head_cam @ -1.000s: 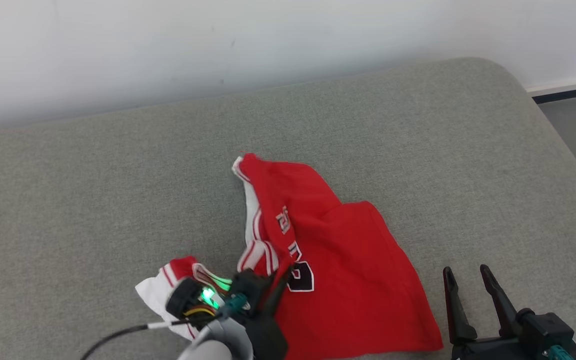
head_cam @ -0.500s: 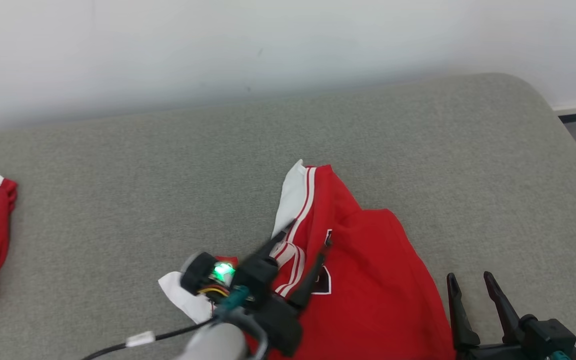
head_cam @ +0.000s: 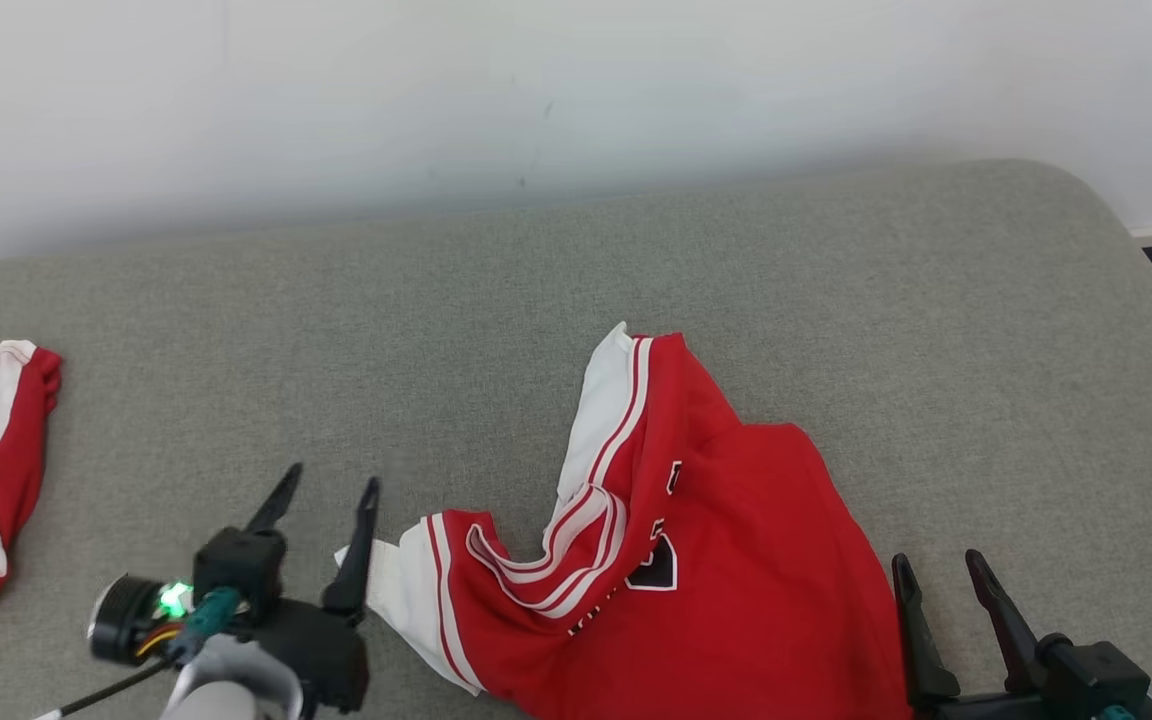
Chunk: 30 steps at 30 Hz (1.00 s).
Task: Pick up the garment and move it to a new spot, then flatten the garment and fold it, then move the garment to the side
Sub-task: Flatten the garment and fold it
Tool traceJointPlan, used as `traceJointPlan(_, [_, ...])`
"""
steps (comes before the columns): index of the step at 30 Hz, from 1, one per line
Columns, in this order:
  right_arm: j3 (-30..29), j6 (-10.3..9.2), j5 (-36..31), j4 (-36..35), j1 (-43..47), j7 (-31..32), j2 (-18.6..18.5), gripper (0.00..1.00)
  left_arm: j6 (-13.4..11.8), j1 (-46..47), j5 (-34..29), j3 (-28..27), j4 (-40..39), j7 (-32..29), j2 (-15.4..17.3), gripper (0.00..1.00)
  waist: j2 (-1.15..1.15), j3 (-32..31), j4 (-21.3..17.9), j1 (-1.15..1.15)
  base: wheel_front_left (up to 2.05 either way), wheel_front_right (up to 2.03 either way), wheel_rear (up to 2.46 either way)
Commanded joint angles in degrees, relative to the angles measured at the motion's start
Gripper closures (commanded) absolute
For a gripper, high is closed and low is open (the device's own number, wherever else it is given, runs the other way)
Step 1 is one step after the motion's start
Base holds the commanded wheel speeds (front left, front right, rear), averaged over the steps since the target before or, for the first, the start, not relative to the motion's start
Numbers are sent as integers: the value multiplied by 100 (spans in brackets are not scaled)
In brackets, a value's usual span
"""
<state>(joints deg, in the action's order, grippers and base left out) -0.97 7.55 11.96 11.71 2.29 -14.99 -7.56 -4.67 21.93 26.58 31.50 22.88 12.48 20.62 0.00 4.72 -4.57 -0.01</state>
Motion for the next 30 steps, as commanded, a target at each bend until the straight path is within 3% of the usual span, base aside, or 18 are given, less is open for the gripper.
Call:
traceJointPlan(1, [17, -13, 35, -2, -33, -28, -19, 0, -33, -98, 65, -61, 21, 13, 33, 0, 0, 27, -20, 1, 0, 0, 0])
traceJointPlan(7, [17, -13, 36, -10, -53, -28, -69, 0, 17, -328, 317, -178, 332, -11, 148, 0, 0, 138, -82, 1, 0, 0, 0])
traceJointPlan(21, [35, -13, -29, 29, -100, -28, -131, 0, 420, -132, 572, -5, 1499, -39, -236, 0, 0, 159, -237, 1, 0, 0, 0])
traceJointPlan(22, [31, -13, -30, 28, -97, -28, -133, 0, 444, -103, 585, 4, 1580, -39, -262, 24, 0, 157, -249, 1, 0, 0, 0])
traceJointPlan(23, [27, -13, -22, 30, -93, -28, -143, 0, 463, -72, 618, -5, 1653, -21, -299, 54, 0, 156, -257, 1, 0, 0, 0])
traceJointPlan(25, [33, -13, -15, 39, -94, -28, -148, 0, 481, -18, 622, -8, 1799, 22, -331, 95, 0, 146, -278, 1, 0, 0, 0])
traceJointPlan(26, [32, -13, -15, 39, -91, -28, -151, 0, 510, 4, 645, -14, 1863, 46, -362, 100, 0, 144, -283, 1, 0, 0, 0])
traceJointPlan(30, [1, -13, -18, 41, -77, -28, -149, 0, 543, 97, 631, -13, 2083, 123, -414, 100, 0, 122, -273, 1, 0, 0, 0])
